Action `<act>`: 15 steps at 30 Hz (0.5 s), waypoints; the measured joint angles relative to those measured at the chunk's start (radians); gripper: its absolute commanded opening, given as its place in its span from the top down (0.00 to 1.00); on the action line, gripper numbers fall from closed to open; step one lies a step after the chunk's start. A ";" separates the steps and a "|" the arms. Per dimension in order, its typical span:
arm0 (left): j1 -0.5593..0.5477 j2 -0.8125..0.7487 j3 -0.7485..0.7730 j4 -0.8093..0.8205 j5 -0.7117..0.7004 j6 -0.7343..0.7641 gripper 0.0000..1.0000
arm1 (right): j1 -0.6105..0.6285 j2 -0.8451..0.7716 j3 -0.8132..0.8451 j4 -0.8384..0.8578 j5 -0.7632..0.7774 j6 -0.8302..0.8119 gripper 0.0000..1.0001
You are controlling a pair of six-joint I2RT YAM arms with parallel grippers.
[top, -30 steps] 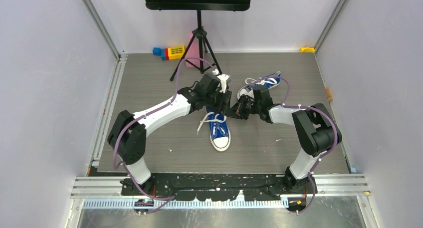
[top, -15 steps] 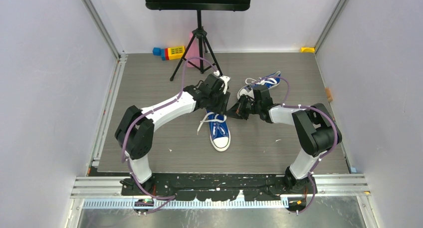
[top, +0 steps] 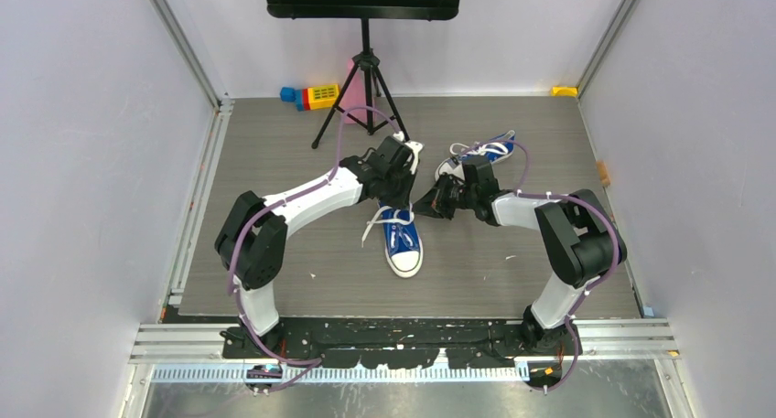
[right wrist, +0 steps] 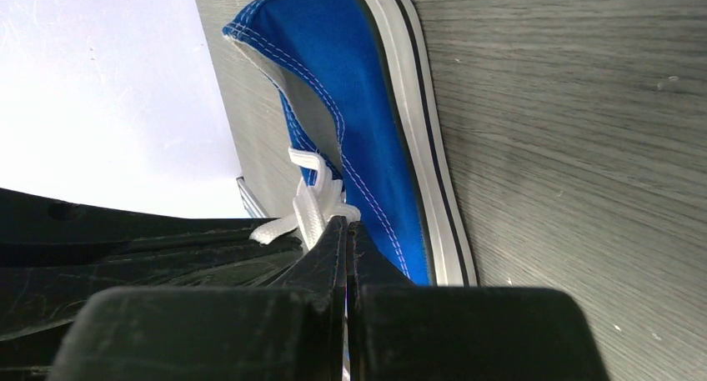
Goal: Tie the shoes
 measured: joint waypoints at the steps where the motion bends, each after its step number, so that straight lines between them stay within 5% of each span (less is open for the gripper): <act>1: 0.000 0.000 0.000 -0.003 0.000 0.000 1.00 | 0.002 0.000 0.000 0.002 0.001 0.001 1.00; 15: 0.094 -0.128 -0.094 -0.006 0.107 -0.008 1.00 | 0.085 0.000 0.045 0.121 0.024 0.122 1.00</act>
